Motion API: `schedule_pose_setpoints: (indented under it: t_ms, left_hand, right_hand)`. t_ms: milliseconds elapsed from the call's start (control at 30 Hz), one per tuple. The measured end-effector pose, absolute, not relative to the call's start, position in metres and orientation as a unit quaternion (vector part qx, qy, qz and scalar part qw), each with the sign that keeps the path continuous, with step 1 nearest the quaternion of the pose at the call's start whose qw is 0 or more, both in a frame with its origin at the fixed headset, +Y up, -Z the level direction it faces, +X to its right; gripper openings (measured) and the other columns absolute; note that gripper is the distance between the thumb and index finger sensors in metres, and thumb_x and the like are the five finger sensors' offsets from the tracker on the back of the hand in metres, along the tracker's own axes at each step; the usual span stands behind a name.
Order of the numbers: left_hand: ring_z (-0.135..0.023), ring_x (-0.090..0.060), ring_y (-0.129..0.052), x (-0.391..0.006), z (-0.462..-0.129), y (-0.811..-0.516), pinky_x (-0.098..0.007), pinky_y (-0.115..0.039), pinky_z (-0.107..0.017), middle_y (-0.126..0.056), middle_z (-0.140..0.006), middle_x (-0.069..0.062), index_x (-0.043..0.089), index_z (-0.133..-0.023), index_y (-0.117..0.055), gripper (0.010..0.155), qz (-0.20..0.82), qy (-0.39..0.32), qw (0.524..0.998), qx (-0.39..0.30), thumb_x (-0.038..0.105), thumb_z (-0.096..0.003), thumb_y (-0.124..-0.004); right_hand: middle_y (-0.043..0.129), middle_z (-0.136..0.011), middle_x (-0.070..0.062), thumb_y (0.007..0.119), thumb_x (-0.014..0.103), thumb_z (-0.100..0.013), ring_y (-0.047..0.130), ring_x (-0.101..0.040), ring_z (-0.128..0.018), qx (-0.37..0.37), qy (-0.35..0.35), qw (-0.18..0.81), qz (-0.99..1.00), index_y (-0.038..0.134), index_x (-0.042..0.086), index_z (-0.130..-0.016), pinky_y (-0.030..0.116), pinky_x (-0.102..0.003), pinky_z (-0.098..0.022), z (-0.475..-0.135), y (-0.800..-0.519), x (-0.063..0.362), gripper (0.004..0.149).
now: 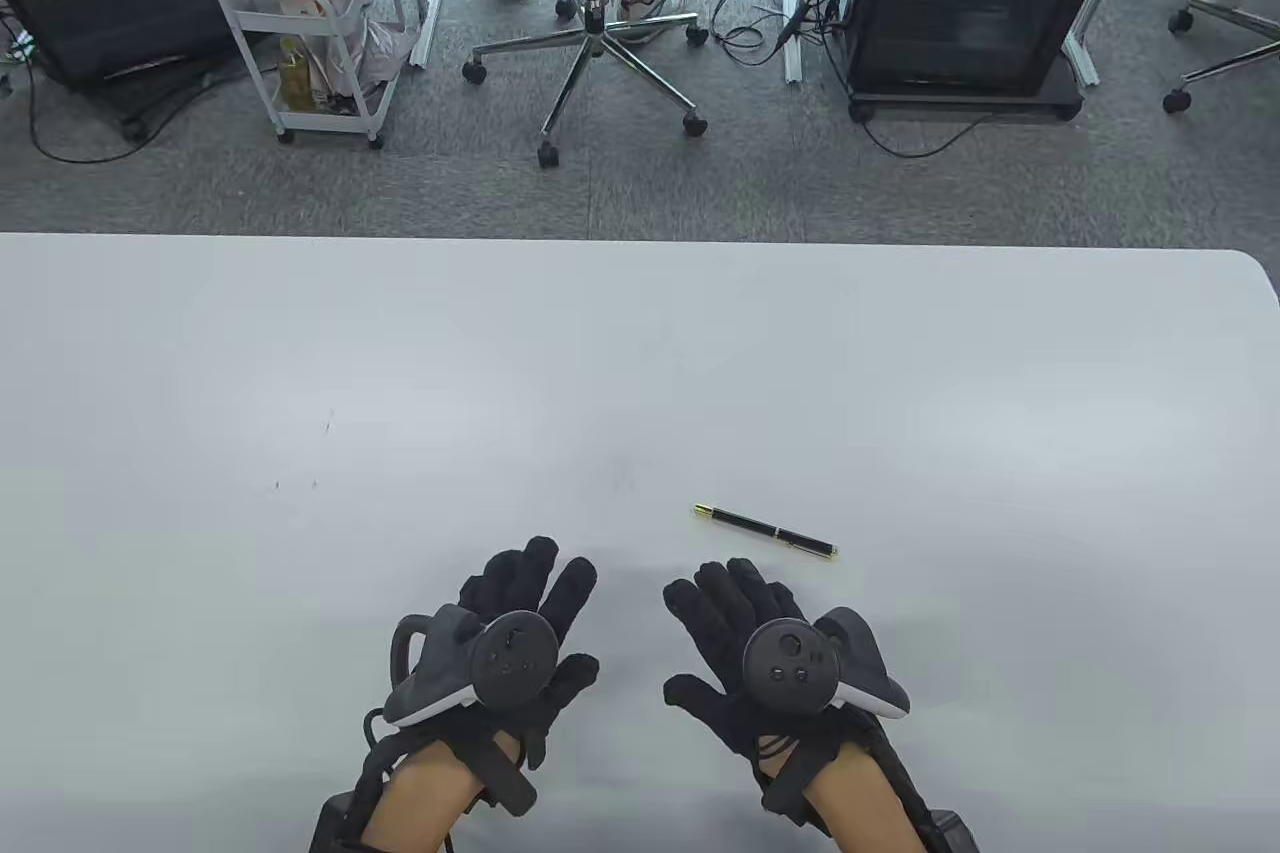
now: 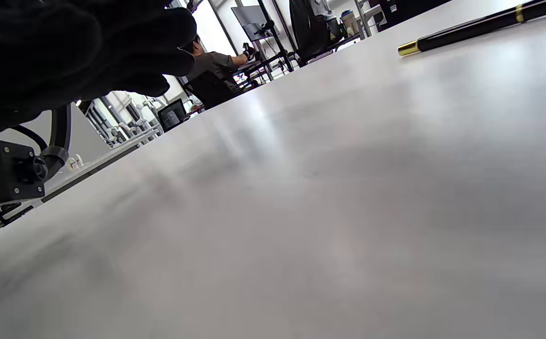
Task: Remove fountain pen cap from fountain pen with right hand
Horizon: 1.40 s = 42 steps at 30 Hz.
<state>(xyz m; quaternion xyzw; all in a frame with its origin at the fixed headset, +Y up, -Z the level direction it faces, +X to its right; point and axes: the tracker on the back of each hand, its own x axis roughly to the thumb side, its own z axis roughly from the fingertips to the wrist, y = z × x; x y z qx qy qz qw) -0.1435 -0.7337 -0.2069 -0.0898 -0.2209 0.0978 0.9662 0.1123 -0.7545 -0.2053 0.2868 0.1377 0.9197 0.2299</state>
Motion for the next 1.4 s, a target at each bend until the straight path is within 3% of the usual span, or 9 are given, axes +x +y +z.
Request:
schedule_pose_setpoints:
  t_ms: [733, 933, 1400]
  left_hand:
    - [-0.103, -0.054, -0.042, -0.141, -0.208, -0.74, -0.07, -0.048, -0.066, -0.022, -0.112, -0.016, 0.037, -0.097, -0.016, 0.077, 0.081, -0.227, 0.965, -0.109, 0.063, -0.035, -0.053]
    - [-0.103, -0.054, -0.044, -0.139, -0.207, -0.734, -0.07, -0.048, -0.066, -0.025, -0.113, -0.016, 0.037, -0.098, -0.019, 0.076, 0.089, -0.233, 0.965, -0.08, 0.062, -0.035, -0.054]
    - [-0.102, -0.054, -0.048, -0.14, -0.207, -0.736, -0.07, -0.051, -0.065, -0.028, -0.113, -0.016, 0.036, -0.098, -0.02, 0.075, 0.085, -0.23, 0.966, -0.081, 0.061, -0.0355, -0.054]
  right_hand:
    - [0.021, -0.115, -0.023, 0.055, 0.064, -0.051, 0.02, -0.052, -0.104, 0.277, 0.145, 0.23, 0.922, 0.014, 0.032, -0.107, 0.025, -0.07, -0.073, -0.209, -0.758, 0.12, 0.076]
    - [0.021, -0.115, -0.023, 0.055, 0.064, -0.051, 0.021, -0.051, -0.104, 0.275, 0.147, 0.231, 0.922, 0.016, 0.031, -0.108, 0.026, -0.07, -0.073, -0.209, -0.758, 0.121, 0.076]
    - [0.026, -0.115, -0.024, 0.057, 0.062, -0.052, 0.025, -0.052, -0.104, 0.27, 0.14, 0.252, 0.919, 0.022, 0.031, -0.109, 0.027, -0.07, -0.072, -0.211, -0.757, 0.128, 0.074]
